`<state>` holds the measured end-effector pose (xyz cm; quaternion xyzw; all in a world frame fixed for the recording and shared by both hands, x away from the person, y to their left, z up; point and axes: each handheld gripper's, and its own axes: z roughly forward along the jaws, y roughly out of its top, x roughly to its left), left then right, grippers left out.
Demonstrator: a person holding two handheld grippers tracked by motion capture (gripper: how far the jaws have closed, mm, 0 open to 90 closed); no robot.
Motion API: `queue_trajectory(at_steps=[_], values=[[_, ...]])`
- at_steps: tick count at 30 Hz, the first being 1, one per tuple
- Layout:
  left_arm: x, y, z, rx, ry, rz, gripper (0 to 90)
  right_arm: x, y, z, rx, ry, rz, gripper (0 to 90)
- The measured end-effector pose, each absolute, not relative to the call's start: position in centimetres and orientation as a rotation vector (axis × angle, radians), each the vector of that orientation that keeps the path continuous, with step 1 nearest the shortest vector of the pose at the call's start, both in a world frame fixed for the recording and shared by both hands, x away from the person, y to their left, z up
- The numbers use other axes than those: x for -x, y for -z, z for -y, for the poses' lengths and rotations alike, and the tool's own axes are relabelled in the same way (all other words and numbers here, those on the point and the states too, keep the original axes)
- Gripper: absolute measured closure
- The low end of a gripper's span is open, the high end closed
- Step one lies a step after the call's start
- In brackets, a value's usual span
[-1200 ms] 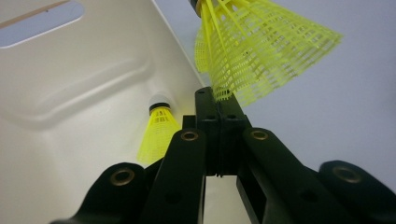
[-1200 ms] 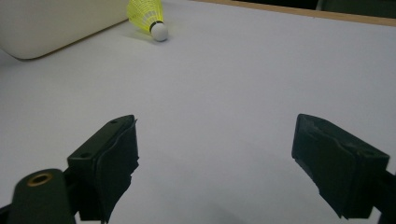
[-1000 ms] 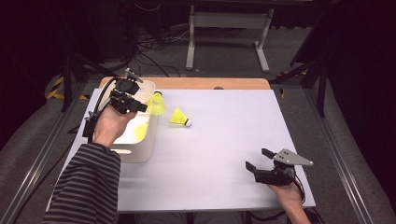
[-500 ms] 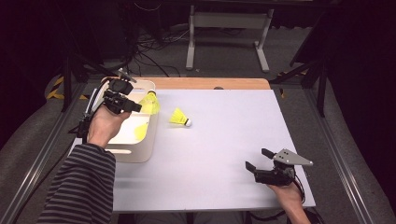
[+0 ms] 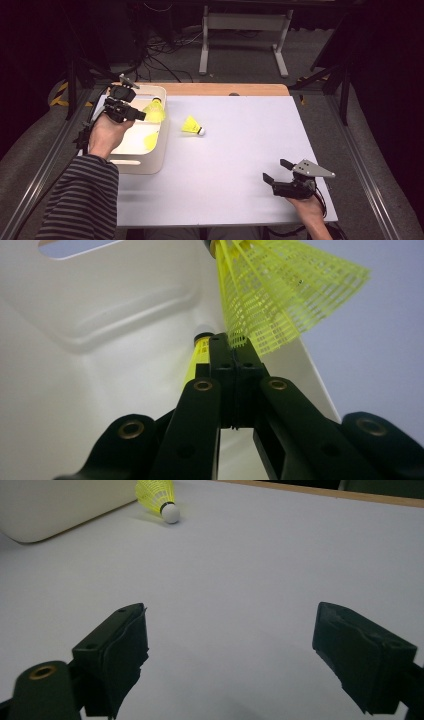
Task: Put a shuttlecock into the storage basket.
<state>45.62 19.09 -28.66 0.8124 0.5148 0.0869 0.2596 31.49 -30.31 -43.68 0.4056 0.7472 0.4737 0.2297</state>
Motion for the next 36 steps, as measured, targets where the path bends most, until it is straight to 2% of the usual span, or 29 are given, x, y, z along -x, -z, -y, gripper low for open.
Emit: queue_trajectory(at_steps=[36], values=[[-47.5, 31.7, -21.3, -2.197, -0.251, -1.528, 90.0, -31.4, 43.7, 30.3, -1.114, -1.301, -2.054, 14.9]])
